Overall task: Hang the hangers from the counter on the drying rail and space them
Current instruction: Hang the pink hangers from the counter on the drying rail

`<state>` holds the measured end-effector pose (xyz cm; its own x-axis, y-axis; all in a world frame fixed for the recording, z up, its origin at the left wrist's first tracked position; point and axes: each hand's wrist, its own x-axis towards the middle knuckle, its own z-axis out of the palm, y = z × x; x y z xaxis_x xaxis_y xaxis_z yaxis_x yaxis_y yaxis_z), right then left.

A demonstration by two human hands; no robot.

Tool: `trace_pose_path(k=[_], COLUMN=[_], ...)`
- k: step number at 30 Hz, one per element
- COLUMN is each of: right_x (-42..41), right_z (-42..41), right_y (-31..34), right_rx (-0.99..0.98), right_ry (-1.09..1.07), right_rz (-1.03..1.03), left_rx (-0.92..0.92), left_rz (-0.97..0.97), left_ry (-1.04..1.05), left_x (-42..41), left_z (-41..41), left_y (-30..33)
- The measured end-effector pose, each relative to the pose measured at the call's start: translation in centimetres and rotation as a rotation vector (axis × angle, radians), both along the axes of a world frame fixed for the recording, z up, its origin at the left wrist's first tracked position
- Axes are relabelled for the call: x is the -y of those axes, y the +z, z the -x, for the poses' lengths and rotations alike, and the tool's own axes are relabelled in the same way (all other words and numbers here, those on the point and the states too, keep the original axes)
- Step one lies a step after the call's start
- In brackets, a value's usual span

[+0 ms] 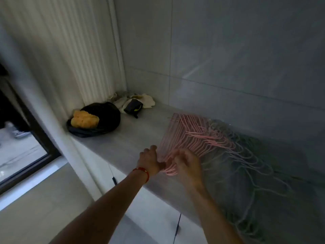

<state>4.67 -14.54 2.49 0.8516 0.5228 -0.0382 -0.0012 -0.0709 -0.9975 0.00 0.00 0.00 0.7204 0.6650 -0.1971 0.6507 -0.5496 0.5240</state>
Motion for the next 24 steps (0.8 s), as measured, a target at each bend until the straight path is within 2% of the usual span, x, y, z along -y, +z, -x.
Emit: trace_pose_path(k=[4, 10, 17, 21, 24], right_x=[-1.8, -3.5, -4.5, -5.5, -5.8], right_z=[-2.2, -4.8, -5.1, -4.3, -3.3], right_y=[-1.6, -2.6, -3.4, -2.3, -1.0], right_rx=[0.095, 0.102, 0.089, 0.038, -0.095], right_ry=[-0.124, -0.21, -0.191, -0.127, 0.027], right_rz=[0.093, 0.145, 0.237, 0.17, 0.08], left_rx=[-0.167, -0.154, 0.026, 0.184, 0.302], left_rz=[0.023, 0.051, 0.111, 0.052, 0.108], left_ry=[-0.071, -0.224, -0.204, -0.149, -0.092], left_x=[-2.6, -5.3, -6.1, -5.4, -3.1], left_z=[-3.1, -5.0, -4.3, -2.8, -0.4], left_y=[-1.5, -2.7, -0.8, 0.7, 2.4])
